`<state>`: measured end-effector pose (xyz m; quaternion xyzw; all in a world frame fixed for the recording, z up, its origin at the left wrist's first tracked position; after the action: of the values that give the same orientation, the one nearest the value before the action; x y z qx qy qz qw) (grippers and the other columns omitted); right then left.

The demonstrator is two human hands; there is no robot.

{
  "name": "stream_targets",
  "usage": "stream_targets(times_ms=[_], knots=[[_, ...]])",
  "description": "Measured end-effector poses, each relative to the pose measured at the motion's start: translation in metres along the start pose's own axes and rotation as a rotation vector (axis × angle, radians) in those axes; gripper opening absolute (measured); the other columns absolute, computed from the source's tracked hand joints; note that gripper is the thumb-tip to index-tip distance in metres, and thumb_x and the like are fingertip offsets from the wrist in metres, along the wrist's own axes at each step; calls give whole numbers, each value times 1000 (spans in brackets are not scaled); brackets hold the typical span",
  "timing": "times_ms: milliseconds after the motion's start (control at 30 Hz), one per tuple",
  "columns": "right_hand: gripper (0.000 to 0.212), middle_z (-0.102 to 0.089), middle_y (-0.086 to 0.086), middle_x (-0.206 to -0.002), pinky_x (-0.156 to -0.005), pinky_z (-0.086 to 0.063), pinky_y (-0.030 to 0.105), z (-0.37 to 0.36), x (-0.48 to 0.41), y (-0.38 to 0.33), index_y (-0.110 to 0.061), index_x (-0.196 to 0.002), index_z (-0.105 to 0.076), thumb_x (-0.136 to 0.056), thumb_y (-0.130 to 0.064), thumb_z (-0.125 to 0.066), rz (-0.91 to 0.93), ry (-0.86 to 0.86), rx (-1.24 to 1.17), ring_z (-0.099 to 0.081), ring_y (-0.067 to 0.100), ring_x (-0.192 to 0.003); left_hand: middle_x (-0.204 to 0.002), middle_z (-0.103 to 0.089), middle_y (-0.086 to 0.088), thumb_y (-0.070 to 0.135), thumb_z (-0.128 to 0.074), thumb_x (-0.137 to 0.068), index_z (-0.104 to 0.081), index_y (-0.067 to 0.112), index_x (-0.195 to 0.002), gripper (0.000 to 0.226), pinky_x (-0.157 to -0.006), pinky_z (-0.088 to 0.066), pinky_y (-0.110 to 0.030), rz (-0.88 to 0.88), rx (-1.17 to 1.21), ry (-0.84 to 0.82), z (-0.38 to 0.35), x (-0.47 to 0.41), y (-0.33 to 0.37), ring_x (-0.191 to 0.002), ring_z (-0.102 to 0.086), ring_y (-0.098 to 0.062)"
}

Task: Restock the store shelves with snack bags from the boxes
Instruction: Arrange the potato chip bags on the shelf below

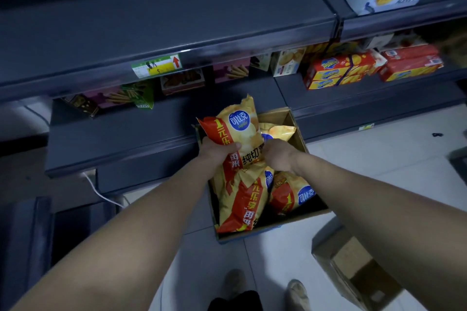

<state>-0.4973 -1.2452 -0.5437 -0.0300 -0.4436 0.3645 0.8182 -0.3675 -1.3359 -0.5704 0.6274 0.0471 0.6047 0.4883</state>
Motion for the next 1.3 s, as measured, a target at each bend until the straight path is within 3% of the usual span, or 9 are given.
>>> stream_targets(times_ms=[233,333,433,500,600,767,933,1033,1300], knots=[[61,-30,6,-152,-113,-32,30,-19,-8,17,-18,-145,-35,-88,-3,-54,113,-176,315,-33,24,-138,-120,-60,-1,12,-81,-70,-47,13,-130,68,-86,-46,-32,-113,55,26,0,1,8,-105,-57,-20],[64,-31,5,-152,-113,-30,30,-20,-11,21,-25,-144,-36,-87,-22,-64,161,-165,404,-32,25,-139,-93,-62,-2,9,-73,-77,-57,12,-88,20,-76,-45,-27,-249,-91,161,11,10,25,-90,-58,-19],[48,-48,5,-140,-107,-38,31,-15,-15,22,-23,-131,-54,-85,-21,-65,192,-100,331,-45,25,-128,-69,-54,3,6,-64,-82,-46,18,-61,30,-67,-39,-24,-339,-235,257,16,18,38,-79,-54,-18],[39,-54,7,-133,-101,-43,31,-9,-15,21,-20,-123,-61,-85,-17,-65,211,-61,293,-50,25,-122,-84,-59,-2,9,-68,-81,-54,14,-80,15,-73,-43,-26,-282,-188,204,13,20,36,-87,-56,-19],[31,-56,8,-127,-95,-42,28,0,-12,17,-15,-119,-61,-88,-14,-62,238,-59,251,-52,24,-119,-125,-52,-8,20,-80,-72,-30,7,-132,79,-95,-44,-35,-128,-66,67,1,18,24,-117,-53,-25],[10,-53,0,-104,-75,-41,22,19,-1,16,-21,-88,-51,-92,-14,-56,289,-87,61,-51,18,-101,-135,-52,-6,31,-87,-60,-32,11,-139,98,-104,-43,-42,-78,-46,30,-9,11,13,-121,-52,-26],[13,-50,-2,-95,-78,-47,31,38,7,29,-22,-84,-49,-94,-15,-54,231,-123,-102,-47,16,-91,-110,-60,-2,19,-81,-70,-51,11,-123,61,-90,-50,-37,-153,-16,105,-2,9,18,-104,-59,-24],[14,-54,7,-114,-82,-54,32,47,13,29,-21,-82,-51,-93,-13,-55,203,-144,-218,-53,20,-103,-85,-59,-4,10,-72,-79,-55,14,-75,18,-70,-45,-30,-262,-98,219,10,18,34,-84,-56,-21],[17,-53,13,-113,-85,-57,41,89,48,14,-19,-80,-52,-92,-8,-55,205,-81,-283,-57,22,-98,-64,-50,-1,0,-60,-84,-40,14,-56,37,-59,-41,-27,-375,-195,288,24,50,65,-69,-50,-19]])
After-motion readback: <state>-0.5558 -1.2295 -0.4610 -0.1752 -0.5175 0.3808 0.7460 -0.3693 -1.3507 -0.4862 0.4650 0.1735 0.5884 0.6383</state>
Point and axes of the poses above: each hand's wrist, its own x-axis away from the middle knuckle, its own z-axis out of the back of the hand, y = z × x, the point moved 7 cm from there along -x, towards the middle knuckle
